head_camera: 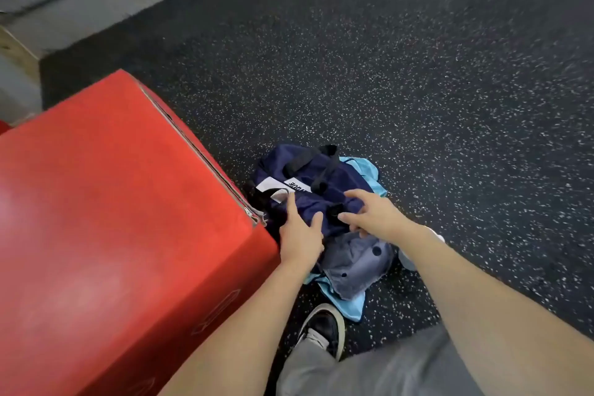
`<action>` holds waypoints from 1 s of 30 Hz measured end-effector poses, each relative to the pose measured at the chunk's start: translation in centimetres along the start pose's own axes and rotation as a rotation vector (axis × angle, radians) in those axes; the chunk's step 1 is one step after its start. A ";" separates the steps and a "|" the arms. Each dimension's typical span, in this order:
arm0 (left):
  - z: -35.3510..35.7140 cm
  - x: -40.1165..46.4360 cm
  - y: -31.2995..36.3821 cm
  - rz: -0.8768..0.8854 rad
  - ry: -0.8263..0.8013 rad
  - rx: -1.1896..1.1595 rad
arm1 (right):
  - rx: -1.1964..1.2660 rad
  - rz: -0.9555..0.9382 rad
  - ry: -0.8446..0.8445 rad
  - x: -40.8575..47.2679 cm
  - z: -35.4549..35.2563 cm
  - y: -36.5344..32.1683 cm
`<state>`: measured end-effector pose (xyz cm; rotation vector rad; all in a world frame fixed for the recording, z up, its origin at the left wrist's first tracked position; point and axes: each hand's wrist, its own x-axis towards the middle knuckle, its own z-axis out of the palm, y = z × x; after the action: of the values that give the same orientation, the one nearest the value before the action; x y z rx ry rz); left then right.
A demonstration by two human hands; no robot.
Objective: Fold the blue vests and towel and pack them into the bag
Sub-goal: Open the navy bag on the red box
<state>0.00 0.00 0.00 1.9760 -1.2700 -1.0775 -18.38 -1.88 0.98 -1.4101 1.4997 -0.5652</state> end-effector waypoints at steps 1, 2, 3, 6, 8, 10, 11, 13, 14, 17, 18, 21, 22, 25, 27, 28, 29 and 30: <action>0.1 0.2 0.4 -0.022 -0.012 -0.036 | -0.009 0.011 -0.029 0.4 0.1 0.0; 0.0 0.3 0.9 -0.063 -0.006 -0.051 | -0.032 0.019 -0.048 0.6 0.3 0.0; 0.1 0.6 0.9 -0.089 -0.007 -0.051 | -0.059 0.031 -0.067 1.0 0.5 0.4; 0.2 0.8 0.7 -0.129 0.019 -0.069 | -0.139 0.041 -0.098 1.5 0.9 1.1; 0.0 0.8 0.7 -0.130 0.043 -0.124 | -0.172 0.033 -0.078 1.5 0.7 1.3; -0.3 0.8 1.0 -0.099 0.057 -0.137 | -0.180 0.021 -0.040 1.6 0.7 1.1; -0.4 0.9 1.2 -0.088 0.063 -0.129 | -0.179 0.014 -0.021 1.7 0.8 1.0; -0.6 1.3 1.4 -0.079 0.086 -0.132 | -0.153 0.006 0.010 1.8 1.0 0.8; -0.7 1.4 1.5 -0.071 0.093 -0.142 | -0.139 0.004 0.026 1.7 1.1 0.7; -0.8 1.0 1.9 -0.015 0.098 -0.098 | -0.105 -0.014 0.077 1.6 0.6 0.2; -0.9 0.9 1.9 0.005 0.101 -0.082 | -0.092 -0.029 0.091 1.6 0.4 -0.1; -1.4 0.4 2.7 0.044 0.135 -0.118 | -0.058 -0.089 0.133 1.2 -0.3 -1.8; -1.7 0.2 3.3 0.054 0.156 -0.139 | -0.055 -0.111 0.151 1.0 -0.6 -2.5; -2.8 -0.2 6.0 0.140 0.192 -0.217 | -0.043 -0.182 0.226 0.5 -2.0 -4.8; -3.9 -0.5 8.6 0.217 0.210 -0.266 | -0.012 -0.220 0.274 0.1 -3.2 -6.6; -4.5 -0.5 9.9 0.249 0.226 -0.285 | 0.001 -0.240 0.295 0.0 -3.8 -7.7; -5.2 -0.4 11.3 0.271 0.242 -0.306 | 0.008 -0.258 0.315 -0.2 -4.4 -9.0; -6.1 -0.3 12.8 0.294 0.255 -0.327 | 0.015 -0.280 0.332 -0.4 -5.0 -10.5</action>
<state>-1.01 -4.68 13.37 1.5673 -1.1224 -0.8012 -17.57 -5.20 12.14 -1.5832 1.5554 -1.0225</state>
